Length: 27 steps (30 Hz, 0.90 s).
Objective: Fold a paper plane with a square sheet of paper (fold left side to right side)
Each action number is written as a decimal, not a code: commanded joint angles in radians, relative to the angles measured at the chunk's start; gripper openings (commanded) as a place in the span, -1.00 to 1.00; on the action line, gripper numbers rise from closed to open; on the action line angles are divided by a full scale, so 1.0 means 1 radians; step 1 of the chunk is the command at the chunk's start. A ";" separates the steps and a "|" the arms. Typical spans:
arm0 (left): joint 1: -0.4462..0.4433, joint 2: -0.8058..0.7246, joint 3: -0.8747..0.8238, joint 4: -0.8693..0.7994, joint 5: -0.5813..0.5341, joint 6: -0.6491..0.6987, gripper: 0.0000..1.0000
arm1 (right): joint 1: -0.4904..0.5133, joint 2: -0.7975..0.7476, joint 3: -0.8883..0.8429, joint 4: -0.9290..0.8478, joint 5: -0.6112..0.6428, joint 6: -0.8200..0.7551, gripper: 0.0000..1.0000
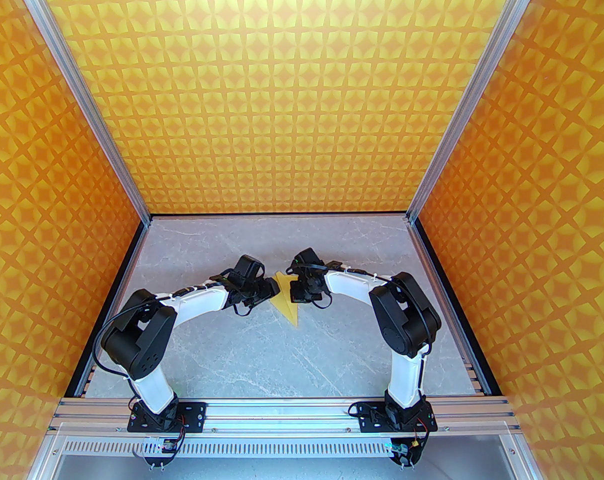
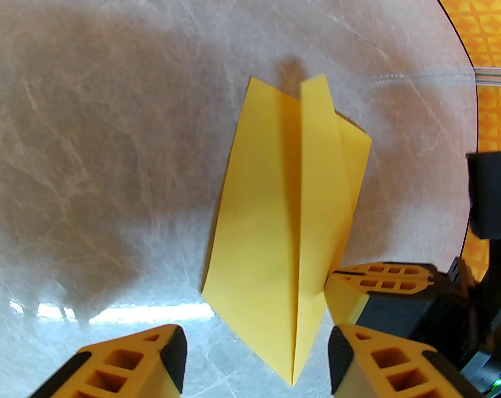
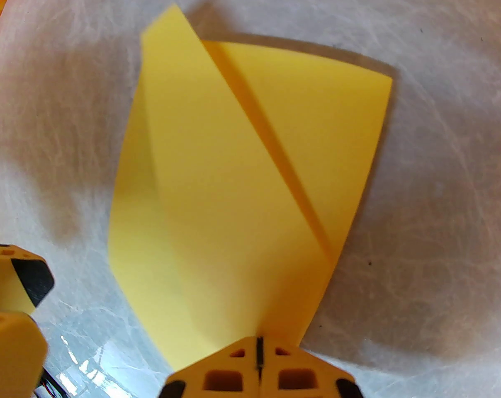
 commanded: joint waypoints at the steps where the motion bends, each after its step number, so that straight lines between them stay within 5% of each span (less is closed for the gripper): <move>1: -0.010 0.050 0.004 0.024 -0.026 -0.025 0.19 | 0.003 0.042 -0.016 0.007 0.015 -0.016 -1.00; 27: -0.100 0.148 0.071 0.084 -0.023 -0.065 0.08 | 0.002 0.041 -0.066 0.029 -0.011 0.002 -1.00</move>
